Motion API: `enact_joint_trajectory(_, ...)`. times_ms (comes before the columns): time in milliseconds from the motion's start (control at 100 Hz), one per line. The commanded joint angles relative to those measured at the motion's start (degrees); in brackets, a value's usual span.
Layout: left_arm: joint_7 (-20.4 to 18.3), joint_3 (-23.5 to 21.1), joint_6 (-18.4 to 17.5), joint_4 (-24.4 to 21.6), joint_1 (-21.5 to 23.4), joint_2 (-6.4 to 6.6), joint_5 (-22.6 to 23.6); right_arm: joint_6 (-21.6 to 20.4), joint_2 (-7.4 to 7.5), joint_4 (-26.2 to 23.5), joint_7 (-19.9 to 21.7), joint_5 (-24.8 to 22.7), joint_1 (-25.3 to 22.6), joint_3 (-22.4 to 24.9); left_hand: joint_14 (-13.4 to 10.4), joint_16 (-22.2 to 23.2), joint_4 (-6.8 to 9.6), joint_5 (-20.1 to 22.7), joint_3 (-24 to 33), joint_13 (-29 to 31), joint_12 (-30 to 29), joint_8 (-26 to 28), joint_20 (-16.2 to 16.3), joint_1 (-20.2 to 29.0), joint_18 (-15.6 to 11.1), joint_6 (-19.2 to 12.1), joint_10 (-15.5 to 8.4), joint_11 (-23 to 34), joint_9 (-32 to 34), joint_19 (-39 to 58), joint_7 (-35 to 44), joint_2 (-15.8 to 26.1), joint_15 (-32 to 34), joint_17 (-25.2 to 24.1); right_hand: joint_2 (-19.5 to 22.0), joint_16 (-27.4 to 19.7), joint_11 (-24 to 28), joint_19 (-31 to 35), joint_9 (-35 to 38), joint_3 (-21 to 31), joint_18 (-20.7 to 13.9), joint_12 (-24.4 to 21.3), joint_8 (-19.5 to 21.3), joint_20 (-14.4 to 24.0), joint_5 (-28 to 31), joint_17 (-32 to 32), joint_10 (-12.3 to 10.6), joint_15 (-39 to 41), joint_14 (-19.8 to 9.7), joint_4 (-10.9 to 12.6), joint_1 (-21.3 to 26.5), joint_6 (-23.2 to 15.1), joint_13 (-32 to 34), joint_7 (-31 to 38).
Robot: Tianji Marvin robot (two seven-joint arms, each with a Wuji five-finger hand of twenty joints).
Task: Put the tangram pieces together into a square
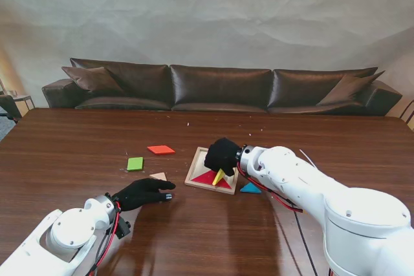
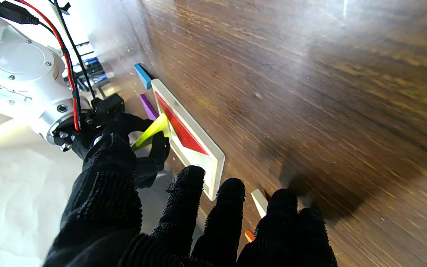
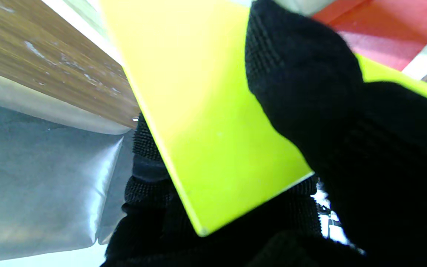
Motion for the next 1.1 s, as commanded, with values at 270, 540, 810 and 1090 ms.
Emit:
enact_joint_trajectory(270,-1.3,0.15,0.54,0.72,0.6,-0.29,-0.16,-1.16,-0.47,1.0,-0.5,-0.08,0.43,-0.69,1.22,0.75,2.01,1.03,-1.2,0.74,0.36,0.04,0.73,1.26,7.34,-0.19,-0.06,0.33,1.13,1.3,0.14,2.52,0.77,1.31,-1.13,0.28,1.39,2.98,0.26,0.76,-1.42,-1.78,3.31,-2.13,5.86,9.51,-1.56,3.59,-6.76,0.18,9.37,-2.07,1.45,4.97)
enact_joint_trajectory(540,-1.56,0.21,0.58,0.82,0.54,-0.24,-0.22,-1.75,0.55,0.64,2.13,0.33,0.46,-0.23,1.26,0.75,2.01,0.97,-1.24,0.76,0.38,0.04,0.74,1.24,7.35,-0.14,-0.03,0.35,1.18,1.31,0.12,2.6,0.76,1.34,-1.12,-1.54,0.56,0.87,-2.56,3.57,-2.15,-2.3,1.13,-5.49,4.98,8.43,-0.4,0.47,-6.9,1.79,7.0,-1.3,1.08,3.39)
enact_joint_trajectory(810,-1.77,0.33,0.62,0.99,0.4,-0.2,-0.28,-1.5,1.08,0.2,1.98,-0.12,0.63,-0.35,1.22,0.78,2.02,1.0,-1.23,0.85,0.39,0.03,0.75,1.3,7.36,-0.1,-0.09,0.37,1.25,1.33,0.13,2.63,0.81,1.35,-1.13,-2.98,1.1,-0.02,-7.74,4.75,-1.58,-3.53,5.28,-8.38,3.29,6.8,1.27,-4.89,-5.61,2.62,6.31,-0.11,0.25,-2.94)
enact_joint_trajectory(1090,-1.87,0.16,0.57,0.99,0.52,-0.18,-0.34,-0.57,0.53,0.49,0.99,-0.35,0.61,-1.05,1.38,0.85,2.02,1.14,-1.25,1.3,0.42,0.04,0.77,1.3,7.52,-0.06,0.18,0.45,1.79,1.41,0.17,2.65,1.01,1.6,-1.13,-2.0,4.01,-6.08,-12.91,5.07,-1.03,-4.76,11.13,-1.86,-1.15,6.33,2.87,-9.4,-3.99,2.12,4.41,1.33,-1.45,-10.44)
